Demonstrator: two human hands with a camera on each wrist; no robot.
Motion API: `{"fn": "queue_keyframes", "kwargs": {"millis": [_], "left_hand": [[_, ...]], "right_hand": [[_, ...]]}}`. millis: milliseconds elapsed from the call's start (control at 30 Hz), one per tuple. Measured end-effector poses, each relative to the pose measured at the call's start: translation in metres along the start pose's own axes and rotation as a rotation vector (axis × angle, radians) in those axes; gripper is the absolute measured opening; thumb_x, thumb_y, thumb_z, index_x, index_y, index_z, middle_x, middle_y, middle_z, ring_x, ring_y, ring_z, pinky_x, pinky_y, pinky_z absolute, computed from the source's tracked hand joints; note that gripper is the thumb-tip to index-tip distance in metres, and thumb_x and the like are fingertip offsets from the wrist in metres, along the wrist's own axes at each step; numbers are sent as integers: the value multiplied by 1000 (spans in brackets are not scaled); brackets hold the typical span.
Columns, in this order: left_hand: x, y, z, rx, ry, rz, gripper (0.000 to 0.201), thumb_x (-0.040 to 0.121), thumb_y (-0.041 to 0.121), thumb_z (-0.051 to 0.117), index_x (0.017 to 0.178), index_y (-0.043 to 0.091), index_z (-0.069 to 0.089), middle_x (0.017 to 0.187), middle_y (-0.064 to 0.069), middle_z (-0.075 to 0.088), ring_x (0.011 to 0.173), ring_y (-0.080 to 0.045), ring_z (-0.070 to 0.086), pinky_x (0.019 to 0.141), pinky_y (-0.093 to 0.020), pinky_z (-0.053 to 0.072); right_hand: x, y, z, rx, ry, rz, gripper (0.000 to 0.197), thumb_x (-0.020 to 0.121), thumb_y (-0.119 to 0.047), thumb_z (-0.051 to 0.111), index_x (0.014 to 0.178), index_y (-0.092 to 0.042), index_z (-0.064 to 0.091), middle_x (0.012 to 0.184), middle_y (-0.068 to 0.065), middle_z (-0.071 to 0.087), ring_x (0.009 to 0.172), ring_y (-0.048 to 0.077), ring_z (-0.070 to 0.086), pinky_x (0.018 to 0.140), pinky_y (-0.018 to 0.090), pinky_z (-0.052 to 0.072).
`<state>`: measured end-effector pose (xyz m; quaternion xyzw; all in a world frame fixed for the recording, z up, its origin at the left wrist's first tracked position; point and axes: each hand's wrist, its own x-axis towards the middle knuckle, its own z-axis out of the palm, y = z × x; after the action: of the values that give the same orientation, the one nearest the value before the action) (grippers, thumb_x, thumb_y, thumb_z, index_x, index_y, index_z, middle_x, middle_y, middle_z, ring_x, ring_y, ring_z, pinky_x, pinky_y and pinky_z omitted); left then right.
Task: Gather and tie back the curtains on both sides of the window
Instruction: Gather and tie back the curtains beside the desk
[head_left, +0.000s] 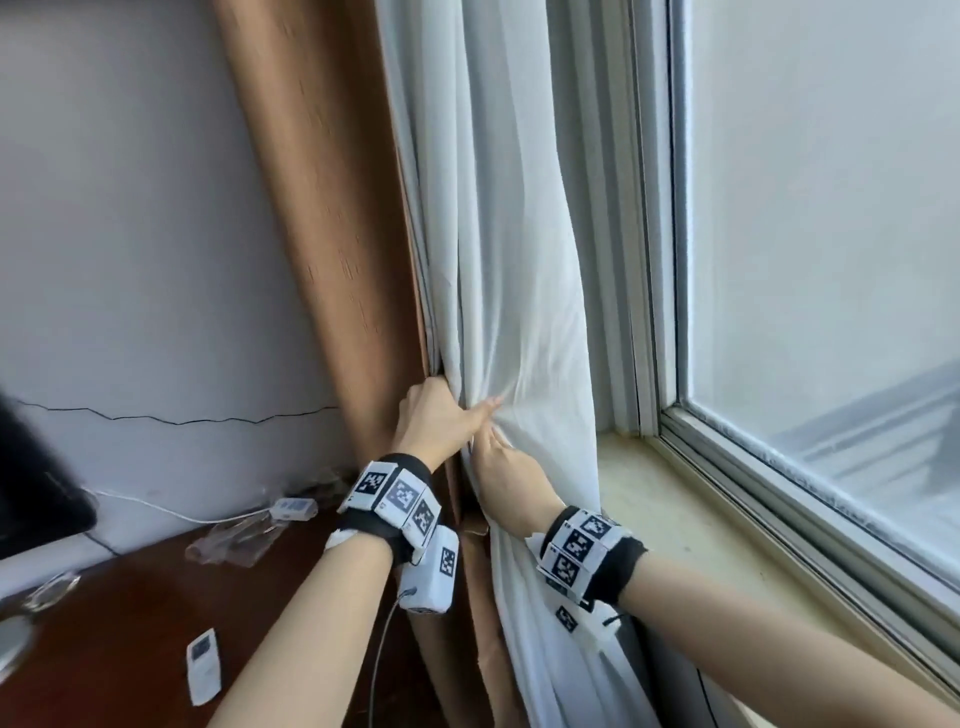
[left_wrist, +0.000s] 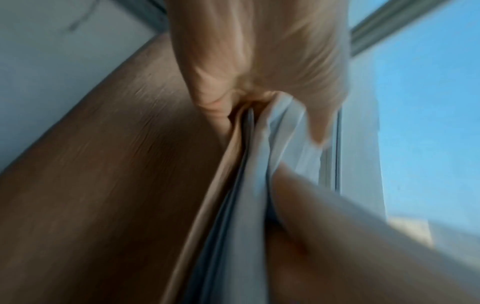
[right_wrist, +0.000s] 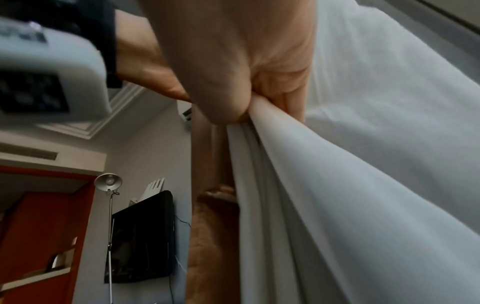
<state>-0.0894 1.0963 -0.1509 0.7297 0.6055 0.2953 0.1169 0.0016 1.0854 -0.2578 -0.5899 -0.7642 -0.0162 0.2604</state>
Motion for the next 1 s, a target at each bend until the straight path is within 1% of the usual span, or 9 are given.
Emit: {"fn": "queue_keyframes", "kwargs": {"millis": [100,167,267,333,567,633,767,867,1000], "left_hand": [[8,-10,2,49,80,-22,42,87,33,59,107,-4,58,116,-27,58,112,-45,52,90,-41,45],[14,-14,1,22,91,-20,41,85,31,59,107,-4,58,115,-27,59,112,-46,52,91,-42,46],[22,-18,3,-28,95,-17,39,80,31,62,104,0,61,112,-25,62,110,-44,55,91,-42,49],[24,-17,6,-55,90,0,39,79,31,64,103,0,62,112,-24,63,110,-43,56,90,-41,50],[36,-9,13,-76,1,46,41,80,33,64,109,4,61,117,-20,62,114,-41,53,92,-37,48],[39,-10,12,-46,-19,32,42,82,32,62,113,3,58,121,-22,59,117,-42,51,94,-37,45],[45,-16,9,1,-35,28,43,84,32,59,116,3,56,124,-22,57,119,-42,49,96,-38,43],[47,-19,7,26,-38,12,43,87,29,58,119,0,53,127,-24,53,121,-43,46,98,-37,40],[45,-16,6,41,-28,9,44,87,28,58,119,-1,52,128,-24,52,122,-43,46,99,-38,38]], "right_hand": [[-4,15,-6,320,-109,-51,69,83,-3,48,147,-9,23,137,13,45,110,33,56,79,35,45],[-3,33,-14,565,-232,8,58,80,-11,47,137,-20,41,123,3,56,104,24,57,84,30,42],[16,59,-36,939,-23,200,26,80,-15,51,98,-15,70,94,3,74,92,16,69,86,29,48],[37,76,-47,879,186,343,18,86,-19,57,98,-15,69,88,4,75,88,16,70,80,27,48],[115,103,-29,1002,24,603,119,65,-58,71,154,-19,0,160,0,10,147,21,14,119,41,14],[122,107,-19,1172,-123,588,123,55,-58,79,151,-25,8,151,-7,27,138,20,32,109,35,30],[128,111,-13,1216,-168,473,74,70,-41,74,134,-25,40,118,-2,50,111,18,49,103,35,34],[124,109,-17,1059,-53,395,19,78,-34,69,84,-18,60,84,1,60,87,19,55,91,32,41],[114,116,-10,893,108,390,38,92,-25,62,62,-14,42,67,-1,50,67,13,46,65,25,39]]}}
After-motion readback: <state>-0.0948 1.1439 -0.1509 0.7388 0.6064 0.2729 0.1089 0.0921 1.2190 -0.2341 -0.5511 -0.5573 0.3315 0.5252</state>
